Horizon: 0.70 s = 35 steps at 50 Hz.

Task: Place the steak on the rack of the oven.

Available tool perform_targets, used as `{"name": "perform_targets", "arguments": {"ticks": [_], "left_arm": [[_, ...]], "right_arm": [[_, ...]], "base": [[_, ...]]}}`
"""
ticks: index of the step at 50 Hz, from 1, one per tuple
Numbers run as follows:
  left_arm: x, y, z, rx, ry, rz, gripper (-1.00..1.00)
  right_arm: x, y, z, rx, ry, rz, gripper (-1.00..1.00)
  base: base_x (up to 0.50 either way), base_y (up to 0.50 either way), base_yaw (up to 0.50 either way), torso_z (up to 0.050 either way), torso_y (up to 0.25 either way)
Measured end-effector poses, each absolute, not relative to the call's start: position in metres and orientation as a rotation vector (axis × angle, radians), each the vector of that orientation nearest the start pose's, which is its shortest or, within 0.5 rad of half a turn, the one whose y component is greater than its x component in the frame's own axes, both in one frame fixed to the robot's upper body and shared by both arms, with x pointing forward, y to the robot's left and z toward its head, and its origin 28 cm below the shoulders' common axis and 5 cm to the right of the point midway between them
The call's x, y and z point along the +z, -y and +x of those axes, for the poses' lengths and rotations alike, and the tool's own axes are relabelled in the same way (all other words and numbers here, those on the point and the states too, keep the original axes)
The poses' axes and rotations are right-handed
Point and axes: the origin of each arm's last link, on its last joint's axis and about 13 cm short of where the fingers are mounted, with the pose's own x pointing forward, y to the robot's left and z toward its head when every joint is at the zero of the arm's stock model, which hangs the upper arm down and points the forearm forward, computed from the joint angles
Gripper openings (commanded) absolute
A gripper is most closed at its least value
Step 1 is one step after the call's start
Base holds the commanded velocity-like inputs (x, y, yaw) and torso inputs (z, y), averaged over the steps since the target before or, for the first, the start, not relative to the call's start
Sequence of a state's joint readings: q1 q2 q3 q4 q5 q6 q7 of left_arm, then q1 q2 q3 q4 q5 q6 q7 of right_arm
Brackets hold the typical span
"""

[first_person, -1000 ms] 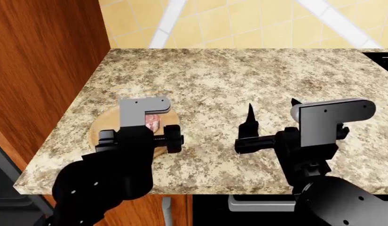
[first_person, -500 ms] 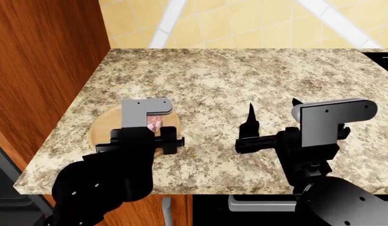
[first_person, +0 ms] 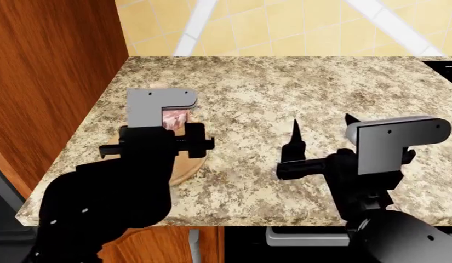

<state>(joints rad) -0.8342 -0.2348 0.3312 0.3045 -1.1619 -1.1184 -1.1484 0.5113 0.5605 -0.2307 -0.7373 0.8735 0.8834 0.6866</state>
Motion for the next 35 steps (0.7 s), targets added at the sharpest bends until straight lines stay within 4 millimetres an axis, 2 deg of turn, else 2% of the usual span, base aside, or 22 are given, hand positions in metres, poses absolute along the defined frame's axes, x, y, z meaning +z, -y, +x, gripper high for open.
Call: {"name": "perform_targets", "arguments": {"ticks": [17,35], "left_arm": [[0.229,-0.151,0.237,0.043,-0.205,-0.019,-1.0],[0.232,-0.155,0.218,0.028,-0.176,-0.031,-1.0]], "right_arm": [[0.205,0.107,0.207,0.039,0.124,-0.105,1.0],[0.212,0.104,0.198,0.037,0.141,-0.117,1.0]], "base": [[-0.02,0.0,0.0,0.0,0.001],[-0.24,0.0,0.0,0.0,0.0]]}}
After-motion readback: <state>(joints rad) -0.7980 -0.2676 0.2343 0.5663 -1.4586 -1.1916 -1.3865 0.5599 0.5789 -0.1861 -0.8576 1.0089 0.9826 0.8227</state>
